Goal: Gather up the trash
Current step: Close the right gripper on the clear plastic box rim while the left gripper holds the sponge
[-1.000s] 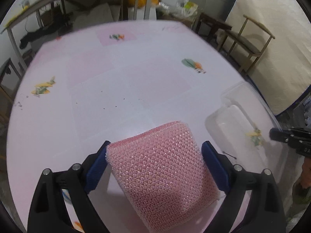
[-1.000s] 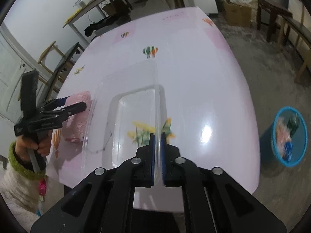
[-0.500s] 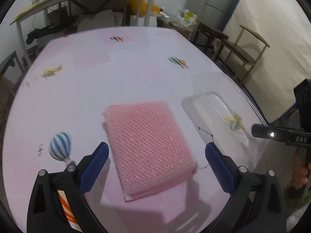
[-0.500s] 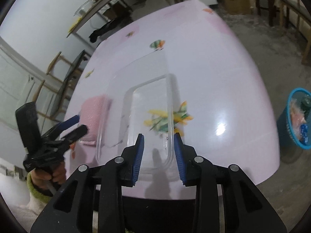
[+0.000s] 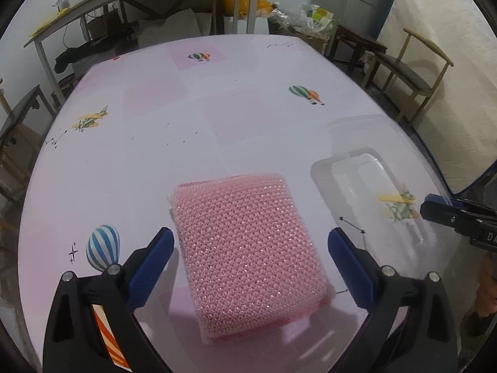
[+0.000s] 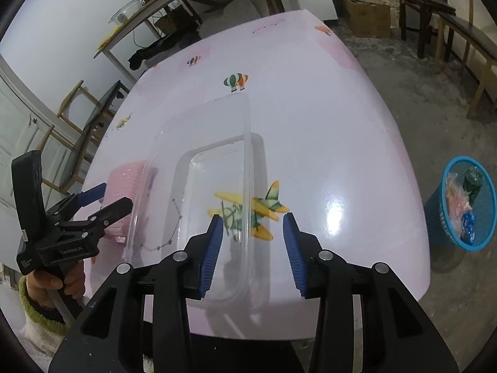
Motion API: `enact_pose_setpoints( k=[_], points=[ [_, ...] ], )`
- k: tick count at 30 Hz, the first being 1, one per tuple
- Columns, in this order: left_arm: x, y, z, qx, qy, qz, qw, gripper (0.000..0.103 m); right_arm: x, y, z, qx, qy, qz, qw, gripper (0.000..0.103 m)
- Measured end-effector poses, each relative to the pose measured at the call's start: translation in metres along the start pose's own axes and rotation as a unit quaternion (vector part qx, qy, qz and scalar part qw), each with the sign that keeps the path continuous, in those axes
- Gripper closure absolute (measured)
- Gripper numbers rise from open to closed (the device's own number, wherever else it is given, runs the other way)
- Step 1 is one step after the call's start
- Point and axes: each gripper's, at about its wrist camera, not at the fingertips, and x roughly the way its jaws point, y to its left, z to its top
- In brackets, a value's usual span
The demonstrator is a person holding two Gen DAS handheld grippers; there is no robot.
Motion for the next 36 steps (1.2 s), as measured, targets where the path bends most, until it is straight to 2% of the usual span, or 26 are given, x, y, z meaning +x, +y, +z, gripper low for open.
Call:
enact_pose_setpoints(
  k=[4,11,13,19,24,27,32,36],
  points=[
    [0.004,0.002,-0.005,-0.015,0.011,-0.002,0.9998,0.015,0.001,-0.002,0.002,0.002,0.002,0.002,1.000,0.067],
    [-0.002,-0.001,-0.004,-0.020,0.019,0.000,0.9996,0.015,0.000,-0.004,0.006,-0.002,-0.008,0.000,1.000,0.065],
    [-0.001,-0.005,-0.001,-0.013,0.019,0.009,0.9997,0.011,0.002,-0.005,0.008,0.001,-0.006,0.001,1.000,0.065],
    [0.010,-0.012,0.003,-0.012,0.026,0.024,0.9993,0.011,0.005,-0.005,0.009,0.000,-0.008,0.000,1.000,0.065],
    [0.017,-0.012,0.002,0.000,0.020,0.054,0.9983,0.011,0.007,-0.002,0.009,-0.010,-0.013,-0.009,1.000,0.065],
    [0.018,-0.011,0.001,0.000,0.015,0.064,0.9979,0.012,0.009,-0.001,0.008,-0.012,-0.016,-0.015,1.000,0.070],
    [0.018,-0.009,0.001,-0.010,0.009,0.059,0.9982,0.019,0.010,0.003,0.007,-0.022,-0.023,-0.032,0.999,0.081],
    [0.017,-0.008,0.001,-0.017,0.005,0.060,0.9981,0.021,0.011,0.004,0.007,-0.024,-0.024,-0.036,0.999,0.088]
  ],
)
